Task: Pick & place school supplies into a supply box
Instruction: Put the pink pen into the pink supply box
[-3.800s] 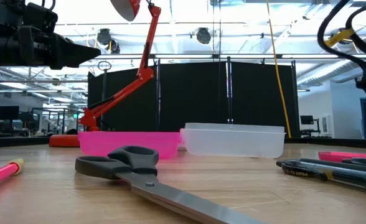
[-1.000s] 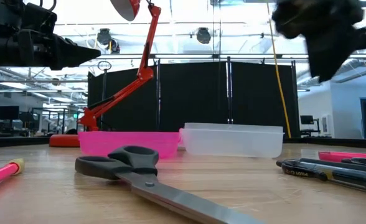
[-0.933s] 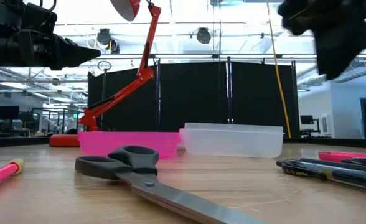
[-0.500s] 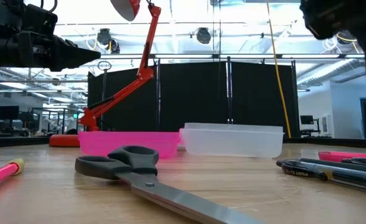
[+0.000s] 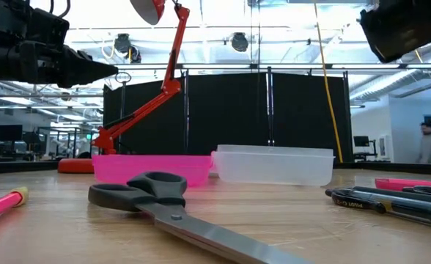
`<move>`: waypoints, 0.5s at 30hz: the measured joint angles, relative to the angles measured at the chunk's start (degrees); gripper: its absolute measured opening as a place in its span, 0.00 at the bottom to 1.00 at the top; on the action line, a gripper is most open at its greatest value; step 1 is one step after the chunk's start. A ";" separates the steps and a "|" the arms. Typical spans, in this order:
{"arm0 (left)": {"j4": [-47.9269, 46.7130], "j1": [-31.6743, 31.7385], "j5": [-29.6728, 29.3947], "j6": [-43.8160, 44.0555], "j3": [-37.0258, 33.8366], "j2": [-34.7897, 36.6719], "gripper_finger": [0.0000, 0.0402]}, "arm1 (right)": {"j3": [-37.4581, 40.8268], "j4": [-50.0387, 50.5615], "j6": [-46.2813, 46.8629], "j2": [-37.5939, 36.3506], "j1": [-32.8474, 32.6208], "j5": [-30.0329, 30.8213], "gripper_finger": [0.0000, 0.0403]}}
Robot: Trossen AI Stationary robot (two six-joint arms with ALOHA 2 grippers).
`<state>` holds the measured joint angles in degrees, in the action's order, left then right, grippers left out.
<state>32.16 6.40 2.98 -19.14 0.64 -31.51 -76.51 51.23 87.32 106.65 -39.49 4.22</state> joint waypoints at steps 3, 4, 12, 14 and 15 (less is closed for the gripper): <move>0.03 -0.01 0.01 0.08 -0.02 0.00 0.09 | 0.00 1.29 -1.03 1.05 -0.02 -1.38 0.26; 0.07 -0.01 0.01 0.09 0.00 0.00 0.09 | 0.00 1.86 -1.34 1.51 -0.02 -1.48 0.29; 0.12 -0.01 0.03 0.11 -0.02 0.02 0.09 | 0.17 3.78 -6.85 5.42 0.26 -1.33 0.42; 0.16 -0.01 0.03 0.09 -0.01 0.02 0.09 | 0.60 3.52 -7.91 6.29 0.26 -1.37 0.42; 0.16 -0.01 0.03 0.09 -0.02 0.02 0.09 | 1.12 3.24 -8.54 6.72 0.26 -1.39 0.42</move>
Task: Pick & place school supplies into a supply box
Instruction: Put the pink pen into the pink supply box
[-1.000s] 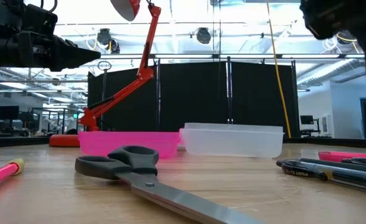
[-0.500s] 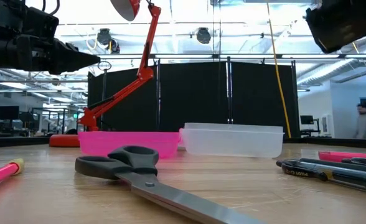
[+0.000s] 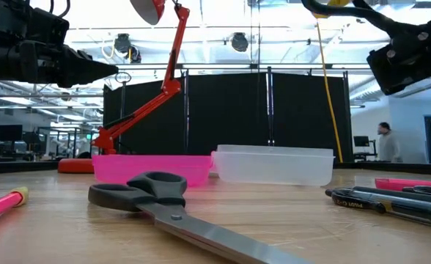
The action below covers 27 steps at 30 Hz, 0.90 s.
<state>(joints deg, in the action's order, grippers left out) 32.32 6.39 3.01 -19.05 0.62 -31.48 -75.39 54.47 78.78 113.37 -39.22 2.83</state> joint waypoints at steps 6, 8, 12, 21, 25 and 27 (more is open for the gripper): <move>0.15 0.02 0.00 0.00 0.00 0.00 0.09 | 5.51 -4.53 0.01 0.61 0.10 -2.79 0.37; 0.13 0.00 0.00 0.00 0.02 0.00 0.09 | 7.04 -5.85 2.87 0.51 0.08 -2.89 0.33; 0.33 0.02 0.02 1.61 0.01 0.00 0.09 | 8.79 -7.58 5.99 0.29 0.11 -4.30 0.23; 0.37 0.01 0.07 1.81 0.00 0.00 0.09 | 9.71 -6.58 6.97 -2.71 0.33 -2.24 0.05; 0.35 0.02 0.08 1.84 0.01 0.00 0.09 | 9.88 -1.26 10.26 -8.22 0.43 0.58 0.04; 0.34 0.02 0.07 1.91 0.02 0.00 0.09 | 10.48 3.76 11.86 -10.81 0.49 1.45 0.04</move>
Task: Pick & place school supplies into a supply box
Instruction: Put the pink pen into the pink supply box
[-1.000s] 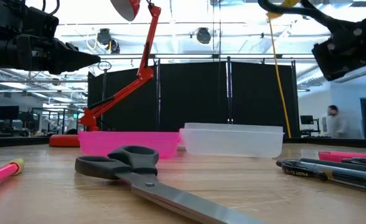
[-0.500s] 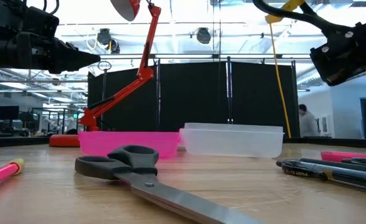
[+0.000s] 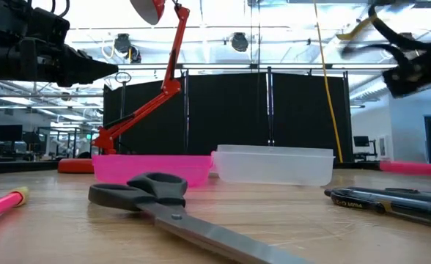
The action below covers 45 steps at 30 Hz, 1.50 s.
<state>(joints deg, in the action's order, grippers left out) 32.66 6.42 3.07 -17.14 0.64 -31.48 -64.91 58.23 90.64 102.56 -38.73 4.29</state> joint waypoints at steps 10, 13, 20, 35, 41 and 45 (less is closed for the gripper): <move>0.15 0.00 0.02 0.08 -0.01 0.00 0.09 | -0.96 2.01 6.19 -15.91 5.71 9.87 0.04; 0.47 0.00 0.01 0.70 -0.02 0.00 0.09 | -0.80 -3.25 3.45 -18.84 9.92 17.82 0.04; 0.44 -0.01 0.00 0.80 -0.02 0.00 0.09 | 0.24 -28.60 -13.24 -19.41 22.88 17.70 0.04; -0.85 0.00 -0.15 -0.31 0.00 0.00 0.09 | 2.45 -42.08 -21.87 -4.19 34.11 0.27 0.04; -0.93 -0.02 -0.15 -0.18 -0.02 0.00 0.09 | 2.43 -44.65 -22.39 -0.68 34.55 0.05 0.04; -0.91 0.00 -0.16 -0.23 -0.02 0.00 0.09 | 2.41 -44.49 -19.76 0.70 34.72 0.03 0.04</move>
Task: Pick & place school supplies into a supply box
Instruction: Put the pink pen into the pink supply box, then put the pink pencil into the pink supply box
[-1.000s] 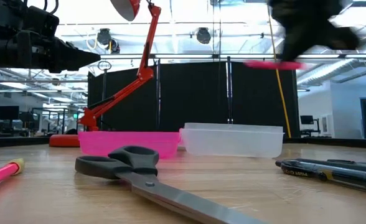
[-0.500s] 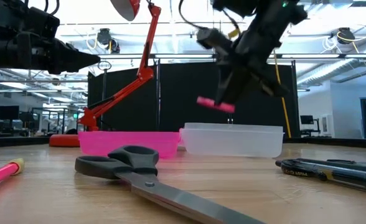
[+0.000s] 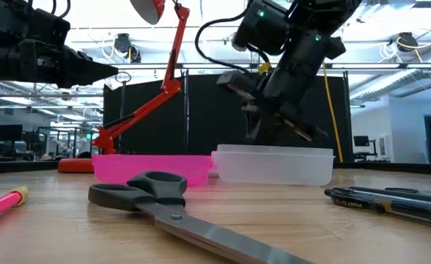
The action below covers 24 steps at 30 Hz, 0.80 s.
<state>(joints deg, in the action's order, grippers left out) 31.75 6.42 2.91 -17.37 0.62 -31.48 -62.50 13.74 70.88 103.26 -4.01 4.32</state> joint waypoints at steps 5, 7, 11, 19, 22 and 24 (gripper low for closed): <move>-0.11 0.00 0.01 -0.11 0.00 0.00 0.09 | 0.00 0.62 1.73 0.80 0.50 -0.57 0.04; -0.22 0.00 0.01 -0.13 0.01 0.00 0.09 | -0.03 0.39 0.95 0.46 0.73 -0.30 0.06; -0.31 -0.02 0.01 -0.15 0.00 0.00 0.09 | -0.03 0.83 0.63 -0.41 1.01 0.00 0.19; -0.29 0.00 0.04 -0.18 0.00 0.00 0.09 | -0.03 1.07 -0.11 -0.77 1.05 -0.03 0.31; -0.29 0.00 0.05 -0.21 0.00 0.00 0.09 | -0.03 3.03 -4.57 -2.89 1.30 -0.23 0.31; -0.28 -0.01 0.08 -0.70 0.00 0.00 0.09 | -0.07 5.46 -8.08 -5.85 1.64 0.18 0.30</move>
<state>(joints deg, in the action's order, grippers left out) 31.46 6.40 2.98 -18.07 0.62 -31.48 -62.57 19.20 62.80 97.42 -2.37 4.50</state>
